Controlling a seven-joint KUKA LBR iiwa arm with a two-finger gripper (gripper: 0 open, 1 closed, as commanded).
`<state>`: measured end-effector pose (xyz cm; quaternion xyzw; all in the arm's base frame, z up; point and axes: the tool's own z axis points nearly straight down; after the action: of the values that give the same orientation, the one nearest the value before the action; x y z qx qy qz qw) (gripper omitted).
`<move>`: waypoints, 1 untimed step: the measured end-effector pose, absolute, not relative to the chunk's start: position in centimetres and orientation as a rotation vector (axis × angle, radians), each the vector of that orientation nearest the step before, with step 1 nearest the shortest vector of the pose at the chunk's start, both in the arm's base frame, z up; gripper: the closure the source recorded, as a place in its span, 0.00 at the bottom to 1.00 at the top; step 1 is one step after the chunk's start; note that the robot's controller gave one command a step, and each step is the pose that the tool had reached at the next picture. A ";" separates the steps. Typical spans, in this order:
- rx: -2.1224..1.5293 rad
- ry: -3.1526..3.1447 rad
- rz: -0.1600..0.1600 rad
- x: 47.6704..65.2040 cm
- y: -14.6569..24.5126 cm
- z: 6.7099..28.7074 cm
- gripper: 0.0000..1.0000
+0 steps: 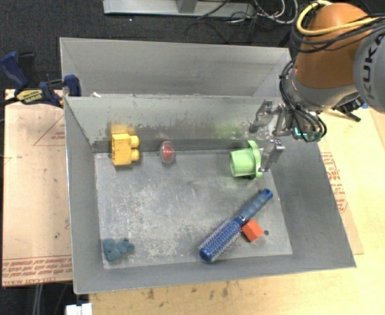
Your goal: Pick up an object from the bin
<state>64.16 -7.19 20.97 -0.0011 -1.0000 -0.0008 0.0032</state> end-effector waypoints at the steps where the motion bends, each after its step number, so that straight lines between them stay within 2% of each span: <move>1: 0.062 -3.133 -0.002 59.9 -10.3 12.7 0.00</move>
Offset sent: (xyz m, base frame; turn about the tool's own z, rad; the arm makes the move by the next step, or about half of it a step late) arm -0.0397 -0.0298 -0.0771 -0.0463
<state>59.91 -10.30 12.75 0.0196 -0.9998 -0.0005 0.0038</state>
